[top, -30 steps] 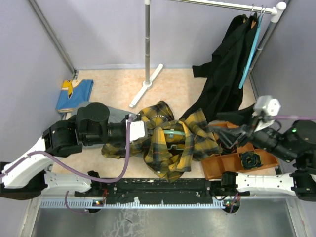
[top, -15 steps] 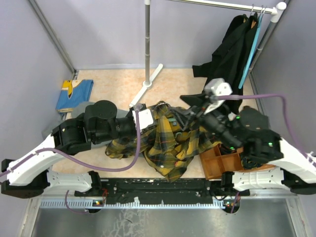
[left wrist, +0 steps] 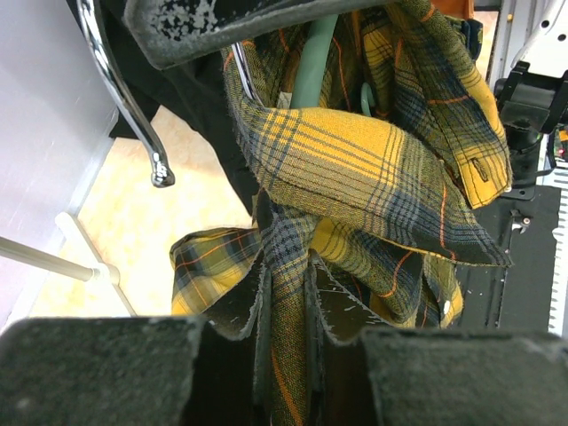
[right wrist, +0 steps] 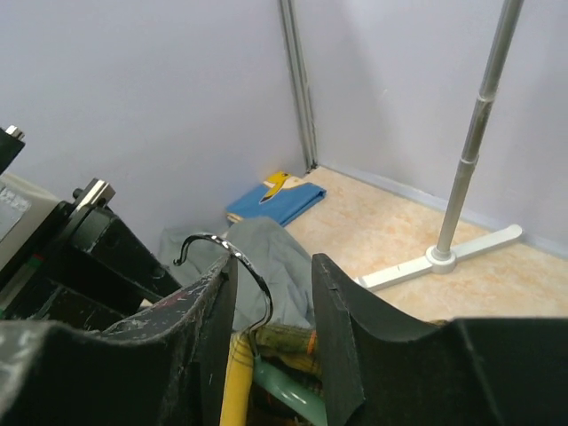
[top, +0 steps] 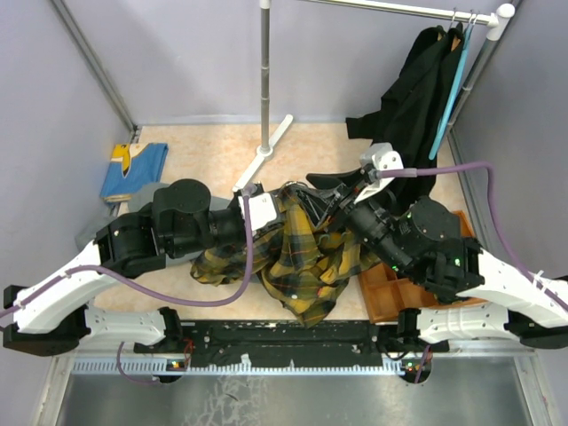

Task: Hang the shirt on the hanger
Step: Place the hanger on the clothesline.

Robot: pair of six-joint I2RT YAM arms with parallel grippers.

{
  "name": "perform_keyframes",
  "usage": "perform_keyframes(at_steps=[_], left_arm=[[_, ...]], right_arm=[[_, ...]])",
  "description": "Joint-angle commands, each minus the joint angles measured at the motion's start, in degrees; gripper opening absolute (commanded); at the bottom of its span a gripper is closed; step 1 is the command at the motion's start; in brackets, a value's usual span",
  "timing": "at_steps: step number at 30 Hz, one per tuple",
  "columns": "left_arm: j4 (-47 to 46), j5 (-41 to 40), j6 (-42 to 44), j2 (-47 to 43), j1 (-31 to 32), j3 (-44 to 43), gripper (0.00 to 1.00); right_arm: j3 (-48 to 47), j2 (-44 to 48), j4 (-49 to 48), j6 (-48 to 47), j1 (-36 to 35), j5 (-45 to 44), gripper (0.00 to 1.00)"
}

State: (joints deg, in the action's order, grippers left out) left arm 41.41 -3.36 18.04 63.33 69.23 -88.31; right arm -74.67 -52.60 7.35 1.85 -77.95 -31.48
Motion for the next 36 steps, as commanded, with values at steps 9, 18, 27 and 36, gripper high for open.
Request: perform_keyframes(at_steps=[9, 18, 27, 36], left_arm=[[-7.17, 2.79, 0.26, -1.31, -0.15, 0.23, 0.0], [-12.44, -6.67, -5.79, -10.19, -0.21, 8.69, 0.64], [-14.67, -17.98, -9.75, -25.73, -0.15, 18.07, 0.99], [-6.42, -18.69, -10.51, -27.71, -0.2, 21.5, 0.98]], right_arm=[[-0.91, -1.53, -5.88, 0.51, -0.31, -2.58, 0.14], [-2.9, -0.16, -6.21, -5.28, -0.35, -4.95, 0.0], [-7.79, 1.35, -2.46, -10.93, -0.31, -6.11, 0.0], [-9.2, 6.0, -0.78, -12.04, -0.27, 0.7, 0.0]])
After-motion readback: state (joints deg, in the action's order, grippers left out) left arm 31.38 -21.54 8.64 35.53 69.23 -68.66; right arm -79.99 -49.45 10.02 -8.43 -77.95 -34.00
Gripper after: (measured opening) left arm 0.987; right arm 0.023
